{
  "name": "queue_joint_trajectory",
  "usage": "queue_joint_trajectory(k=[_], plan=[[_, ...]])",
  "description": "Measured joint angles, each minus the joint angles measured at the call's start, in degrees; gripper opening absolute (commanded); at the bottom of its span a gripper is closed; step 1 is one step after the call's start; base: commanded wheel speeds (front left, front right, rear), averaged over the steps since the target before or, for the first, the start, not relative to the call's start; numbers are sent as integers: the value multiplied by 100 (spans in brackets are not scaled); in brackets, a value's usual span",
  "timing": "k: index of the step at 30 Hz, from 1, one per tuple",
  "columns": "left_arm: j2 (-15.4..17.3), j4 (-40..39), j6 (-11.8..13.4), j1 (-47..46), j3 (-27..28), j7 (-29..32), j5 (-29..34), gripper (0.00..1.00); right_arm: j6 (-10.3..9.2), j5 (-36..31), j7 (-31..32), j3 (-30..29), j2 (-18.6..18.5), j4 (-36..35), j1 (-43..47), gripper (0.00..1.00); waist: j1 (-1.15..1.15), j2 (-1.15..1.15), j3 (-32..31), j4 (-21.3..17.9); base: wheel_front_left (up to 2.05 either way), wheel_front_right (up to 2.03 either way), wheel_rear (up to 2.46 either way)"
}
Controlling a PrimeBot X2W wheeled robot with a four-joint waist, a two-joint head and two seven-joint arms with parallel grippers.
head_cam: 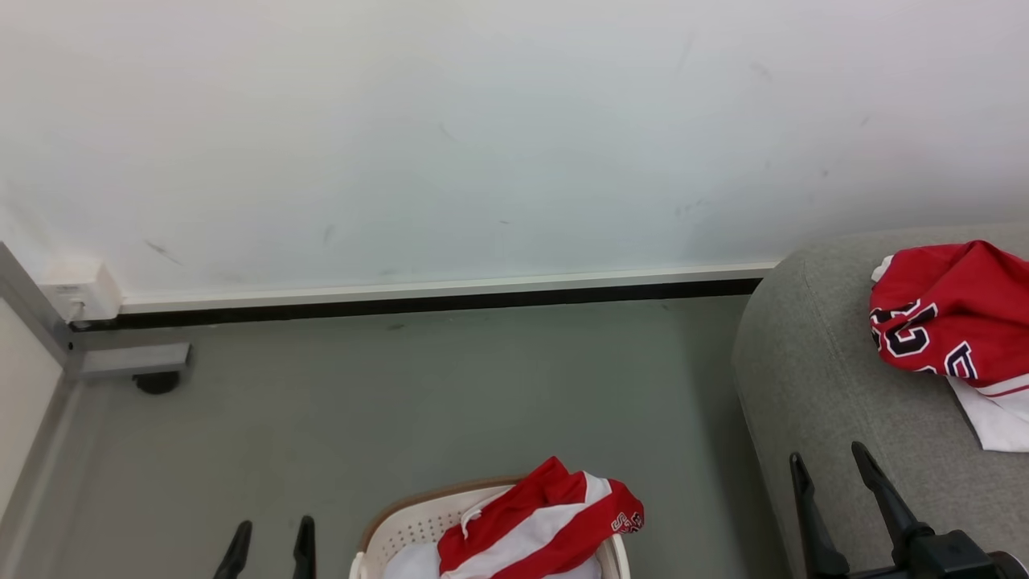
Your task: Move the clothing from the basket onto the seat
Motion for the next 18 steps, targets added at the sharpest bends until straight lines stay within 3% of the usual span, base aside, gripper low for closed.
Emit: queue_joint_trajectory(k=[9,18], plan=[[-215,55,-276,32,236,0,285,100,0,16,0,62,0,45,2,100,0,0,-17,61,0,0,0],[-323,112,-450,-95,288,0,408,100,0,38,0,132,1,3,-92,100,1,0,105,-240,0,0,0]])
